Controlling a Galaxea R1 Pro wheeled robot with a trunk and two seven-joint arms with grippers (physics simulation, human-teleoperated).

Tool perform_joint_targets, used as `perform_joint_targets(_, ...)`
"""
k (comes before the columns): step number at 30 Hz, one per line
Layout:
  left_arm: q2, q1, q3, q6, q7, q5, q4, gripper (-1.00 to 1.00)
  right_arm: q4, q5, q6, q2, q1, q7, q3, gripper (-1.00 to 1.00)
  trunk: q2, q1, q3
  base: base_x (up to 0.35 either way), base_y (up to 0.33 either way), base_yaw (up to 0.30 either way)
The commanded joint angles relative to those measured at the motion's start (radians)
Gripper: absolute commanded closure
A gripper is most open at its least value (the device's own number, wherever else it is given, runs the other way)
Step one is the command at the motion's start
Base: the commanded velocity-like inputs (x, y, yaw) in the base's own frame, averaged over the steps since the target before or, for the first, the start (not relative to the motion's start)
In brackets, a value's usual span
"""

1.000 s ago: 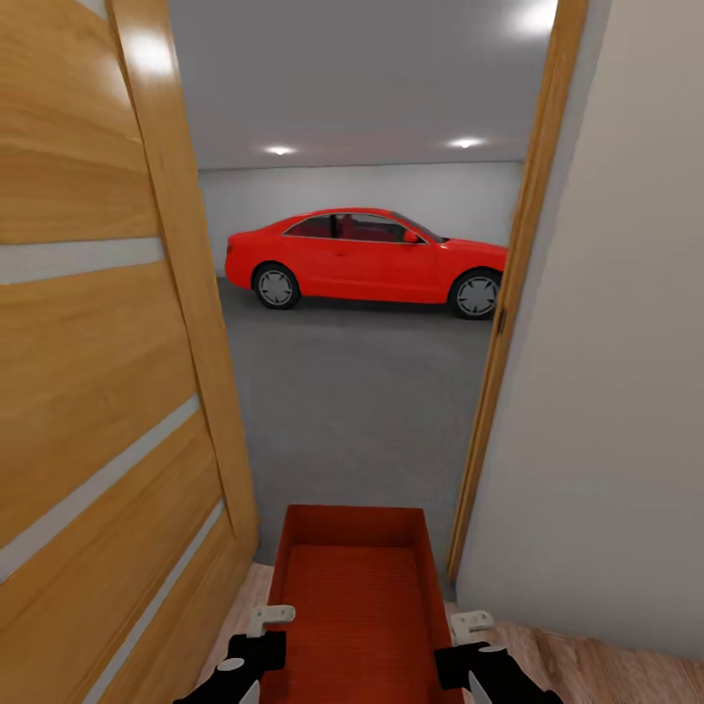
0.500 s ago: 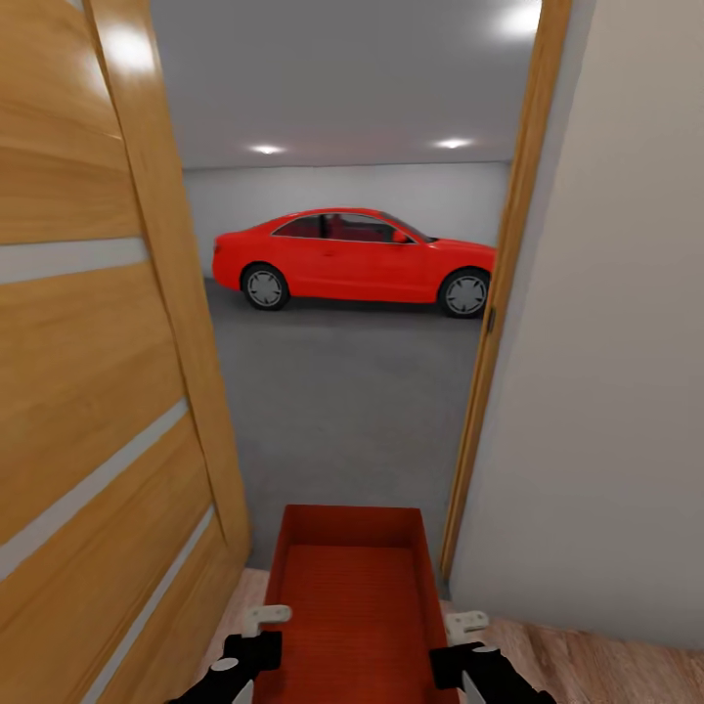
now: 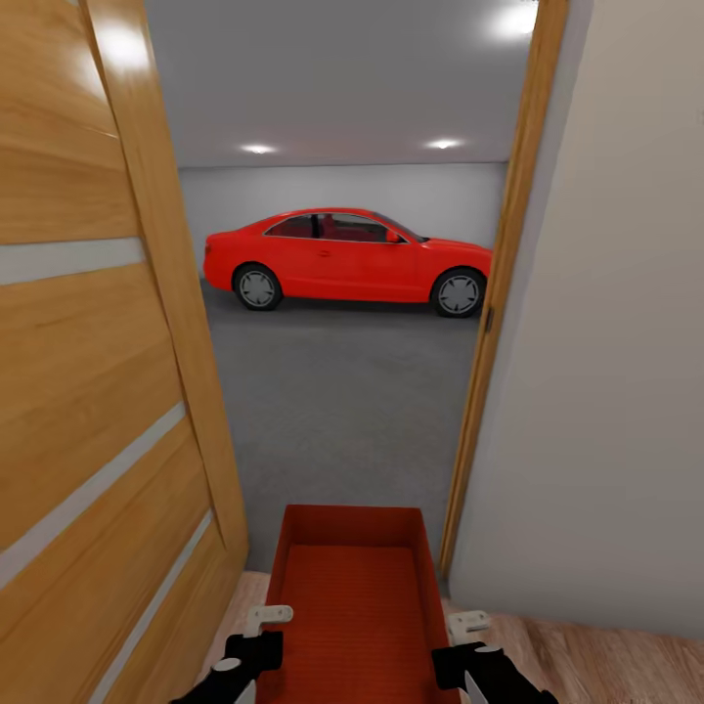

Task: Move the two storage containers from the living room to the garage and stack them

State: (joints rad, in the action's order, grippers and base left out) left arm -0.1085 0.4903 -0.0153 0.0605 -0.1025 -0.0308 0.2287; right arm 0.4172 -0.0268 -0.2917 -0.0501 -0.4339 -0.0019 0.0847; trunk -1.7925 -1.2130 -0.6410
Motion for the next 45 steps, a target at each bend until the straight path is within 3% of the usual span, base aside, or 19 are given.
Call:
perform_joint_targets(1, 0.026, 0.001, -0.028, 0.003, 0.038, -0.003, 0.001, 1.0, 0.0, 0.02, -0.006, 0.018, 0.0, 0.069, 0.019, 1.0, 0.0, 0.0, -0.001, 0.0, 0.045, -0.177)
perform_joint_targets(28, 0.026, 0.001, -0.029, 0.009, 0.037, -0.002, 0.001, 1.0, 0.0, 0.022, -0.005, 0.03, 0.0, 0.088, 0.017, 1.0, 0.0, 0.0, -0.001, 0.0, 0.05, -0.056)
perform_joint_targets(29, -0.018, 0.006, -0.005, 0.015, -0.038, -0.01, -0.009, 1.0, -0.002, -0.001, -0.001, 0.033, 0.003, 0.025, -0.001, 1.0, -0.001, 0.0, -0.001, 0.0, 0.0, 0.0)
perform_joint_targets(31, -0.011, 0.008, -0.028, 0.017, -0.038, -0.02, -0.009, 1.0, -0.001, -0.001, -0.001, 0.023, 0.003, 0.024, -0.002, 1.0, -0.001, 0.0, -0.001, 0.0, 0.0, 0.0)
perform_joint_targets(45, -0.011, 0.008, -0.081, 0.018, -0.038, -0.074, -0.009, 1.0, -0.001, -0.001, -0.001, 0.024, 0.003, 0.024, -0.002, 1.0, -0.001, 0.0, -0.001, 0.0, 0.0, 0.0)
